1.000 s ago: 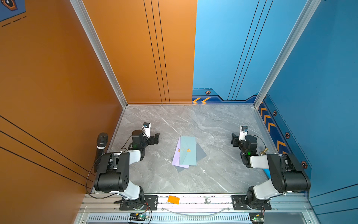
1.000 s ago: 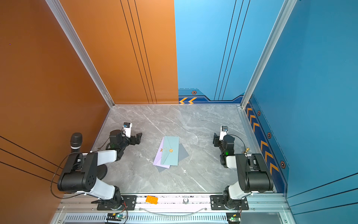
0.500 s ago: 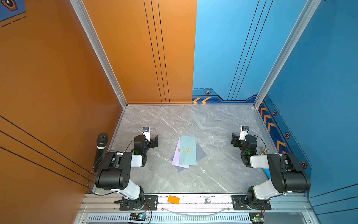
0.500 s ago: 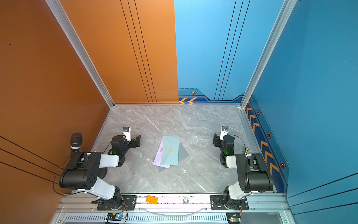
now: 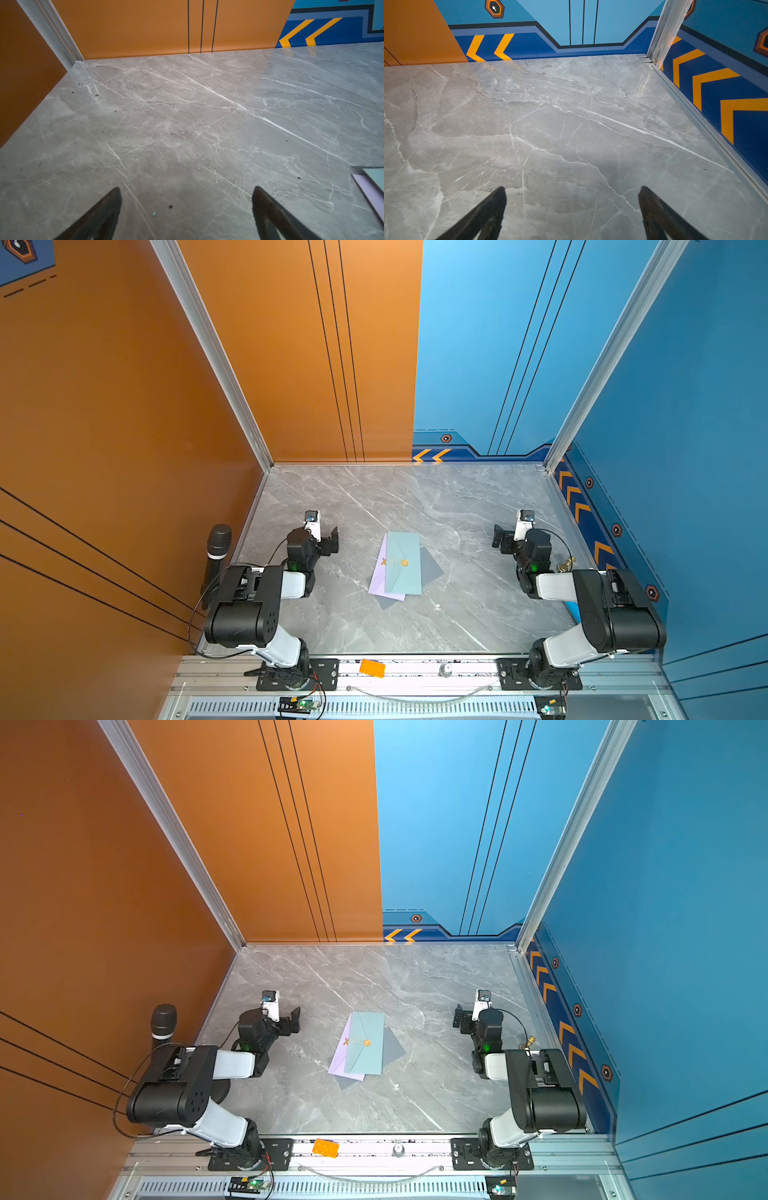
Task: Fold the letter paper in half and place it into the envelope
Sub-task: Reset both arms
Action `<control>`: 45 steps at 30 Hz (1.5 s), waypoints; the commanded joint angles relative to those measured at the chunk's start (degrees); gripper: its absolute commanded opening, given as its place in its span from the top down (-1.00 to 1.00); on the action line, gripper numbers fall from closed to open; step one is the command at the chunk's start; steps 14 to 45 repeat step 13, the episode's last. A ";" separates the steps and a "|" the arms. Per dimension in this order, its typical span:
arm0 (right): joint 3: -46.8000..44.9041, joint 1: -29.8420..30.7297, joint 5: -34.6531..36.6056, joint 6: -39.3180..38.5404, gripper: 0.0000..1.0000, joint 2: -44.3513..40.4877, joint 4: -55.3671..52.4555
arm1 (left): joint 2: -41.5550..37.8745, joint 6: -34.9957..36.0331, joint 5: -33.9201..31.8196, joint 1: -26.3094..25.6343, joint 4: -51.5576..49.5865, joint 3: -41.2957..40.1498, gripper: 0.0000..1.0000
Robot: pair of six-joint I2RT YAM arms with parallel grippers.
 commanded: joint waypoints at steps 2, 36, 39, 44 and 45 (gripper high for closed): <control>0.89 0.16 0.97 0.37 -0.99 0.27 -0.78 | 0.22 -0.53 -2.43 -0.29 0.70 0.27 -0.95; 0.91 0.17 1.02 0.36 -0.99 0.27 -0.82 | -0.03 -1.23 -3.75 -0.29 0.55 0.19 -0.95; 0.91 0.17 1.02 0.36 -0.99 0.27 -0.82 | -0.03 -1.23 -3.75 -0.29 0.55 0.19 -0.95; 0.91 0.17 1.02 0.36 -0.99 0.27 -0.82 | -0.03 -1.23 -3.75 -0.29 0.55 0.19 -0.95; 0.91 0.17 1.02 0.36 -0.99 0.27 -0.82 | -0.03 -1.23 -3.75 -0.29 0.55 0.19 -0.95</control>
